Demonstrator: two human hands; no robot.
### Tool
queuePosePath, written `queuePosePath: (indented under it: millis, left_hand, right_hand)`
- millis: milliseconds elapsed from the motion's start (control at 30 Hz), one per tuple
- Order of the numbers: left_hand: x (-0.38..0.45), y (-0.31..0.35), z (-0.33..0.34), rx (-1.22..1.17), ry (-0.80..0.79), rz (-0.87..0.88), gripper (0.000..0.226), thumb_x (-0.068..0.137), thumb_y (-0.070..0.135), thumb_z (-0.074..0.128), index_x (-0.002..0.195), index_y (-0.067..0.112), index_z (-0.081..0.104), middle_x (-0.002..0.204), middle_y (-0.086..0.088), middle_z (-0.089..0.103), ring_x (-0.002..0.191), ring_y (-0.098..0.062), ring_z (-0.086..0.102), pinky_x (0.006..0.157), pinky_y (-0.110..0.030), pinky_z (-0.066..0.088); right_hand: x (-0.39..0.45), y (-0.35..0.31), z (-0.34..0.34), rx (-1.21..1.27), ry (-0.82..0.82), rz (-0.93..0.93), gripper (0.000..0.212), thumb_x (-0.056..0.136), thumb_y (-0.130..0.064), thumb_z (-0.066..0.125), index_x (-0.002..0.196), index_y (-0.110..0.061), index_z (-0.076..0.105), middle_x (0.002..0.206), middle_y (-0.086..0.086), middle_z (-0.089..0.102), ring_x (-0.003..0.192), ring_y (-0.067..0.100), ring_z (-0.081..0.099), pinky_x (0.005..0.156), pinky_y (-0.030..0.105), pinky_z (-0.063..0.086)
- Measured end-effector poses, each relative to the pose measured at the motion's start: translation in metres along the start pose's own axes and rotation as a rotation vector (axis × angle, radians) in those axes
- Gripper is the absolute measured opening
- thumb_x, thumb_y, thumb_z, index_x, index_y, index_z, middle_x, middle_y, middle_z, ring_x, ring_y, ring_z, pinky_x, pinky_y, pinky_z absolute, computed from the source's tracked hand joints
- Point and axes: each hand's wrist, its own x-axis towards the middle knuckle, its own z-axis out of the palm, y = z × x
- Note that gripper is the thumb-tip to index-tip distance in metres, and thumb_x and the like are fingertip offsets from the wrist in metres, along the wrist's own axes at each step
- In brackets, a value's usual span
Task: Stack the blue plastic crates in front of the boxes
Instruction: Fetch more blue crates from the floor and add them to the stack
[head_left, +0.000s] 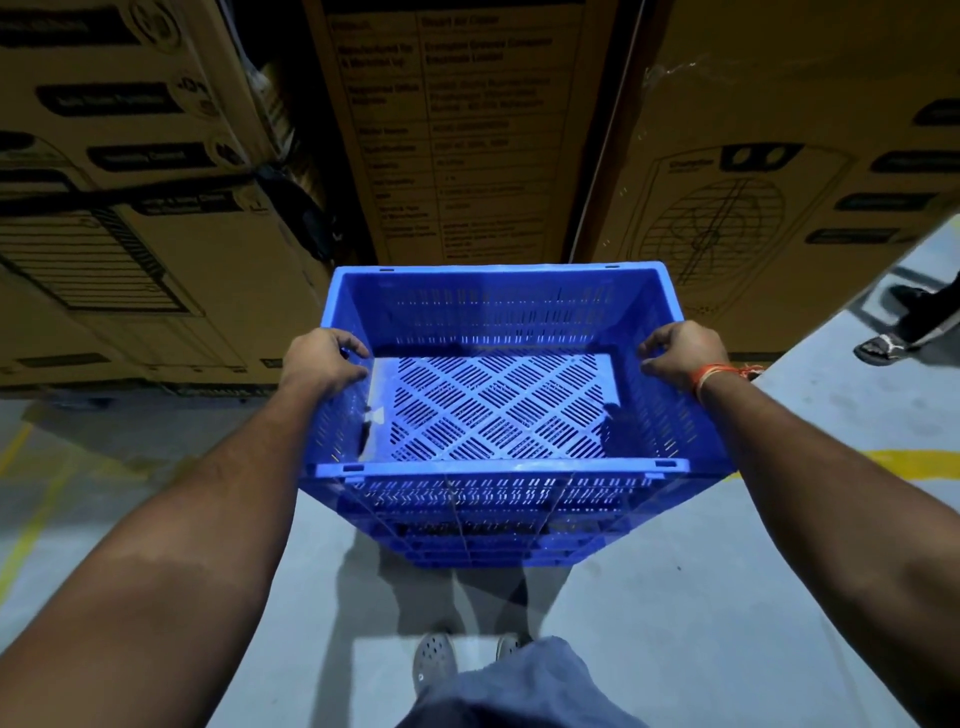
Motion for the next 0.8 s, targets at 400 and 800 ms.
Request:
queuePosePath:
  millis: [400, 800]
  left_hand:
    - [-0.003, -0.014, 0.004, 0.12, 0.023, 0.05, 0.05, 0.064, 0.05, 0.073, 0.11, 0.033, 0.069, 0.113, -0.006, 0.06, 0.099, -0.026, 0.064, 0.082, -0.036, 0.054]
    - [-0.068, 0.061, 0.04, -0.141, 0.207, 0.529, 0.043, 0.077, 0.033, 0.076, 0.118, 0.025, 0.064, 0.141, -0.008, 0.034, 0.117, -0.026, 0.05, 0.093, -0.04, 0.049]
  right_hand:
    - [-0.008, 0.009, -0.001, -0.136, -0.039, -0.046, 0.053, 0.064, -0.032, 0.082, 0.114, -0.032, 0.067, 0.109, 0.006, 0.065, 0.081, 0.022, 0.066, 0.067, 0.028, 0.054]
    - [-0.104, 0.001, 0.022, 0.123, 0.555, -0.168, 0.037, 0.07, -0.033, 0.071, 0.106, -0.024, 0.071, 0.112, 0.008, 0.047, 0.107, 0.028, 0.051, 0.1, 0.038, 0.044]
